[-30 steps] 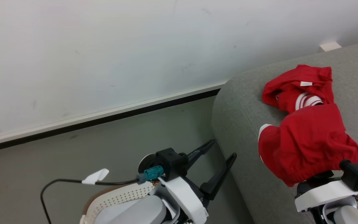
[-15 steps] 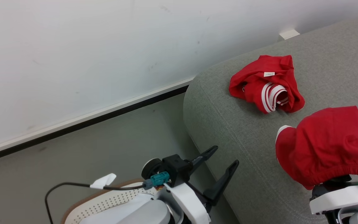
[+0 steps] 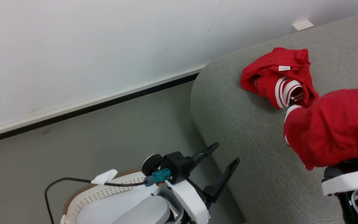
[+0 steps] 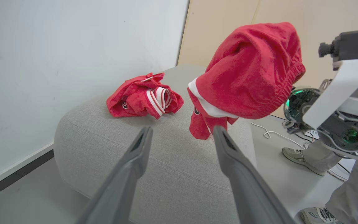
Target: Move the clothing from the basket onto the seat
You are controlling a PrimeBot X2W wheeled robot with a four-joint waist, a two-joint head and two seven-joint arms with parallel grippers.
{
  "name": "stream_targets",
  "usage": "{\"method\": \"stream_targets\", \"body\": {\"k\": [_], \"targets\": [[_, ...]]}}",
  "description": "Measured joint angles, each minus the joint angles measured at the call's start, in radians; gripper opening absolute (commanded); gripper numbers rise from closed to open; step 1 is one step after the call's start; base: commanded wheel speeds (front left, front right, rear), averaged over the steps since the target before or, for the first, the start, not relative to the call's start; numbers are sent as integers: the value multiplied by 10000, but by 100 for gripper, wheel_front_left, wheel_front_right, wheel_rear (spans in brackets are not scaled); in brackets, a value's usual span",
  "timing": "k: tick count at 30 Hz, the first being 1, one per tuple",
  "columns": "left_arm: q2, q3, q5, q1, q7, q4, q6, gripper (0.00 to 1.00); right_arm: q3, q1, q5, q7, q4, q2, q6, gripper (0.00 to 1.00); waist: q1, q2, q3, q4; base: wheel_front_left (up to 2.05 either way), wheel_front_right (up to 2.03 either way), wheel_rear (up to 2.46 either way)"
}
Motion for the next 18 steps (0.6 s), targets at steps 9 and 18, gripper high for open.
{"method": "stream_targets", "body": {"k": [9, 18], "targets": [[278, 33, 100, -443, 150, -201, -10, 100, -109, -1775, 959, 314, 823, -1513, 0, 0, 1, 0, 1047, 529, 0, 0, 0], [959, 267, 238, -997, 491, -717, 153, 100, 84, -3763, 1856, 2050, 2844, -2982, 0, 0, 2, 0, 2515, 1144, 0, 0, 0]]}}
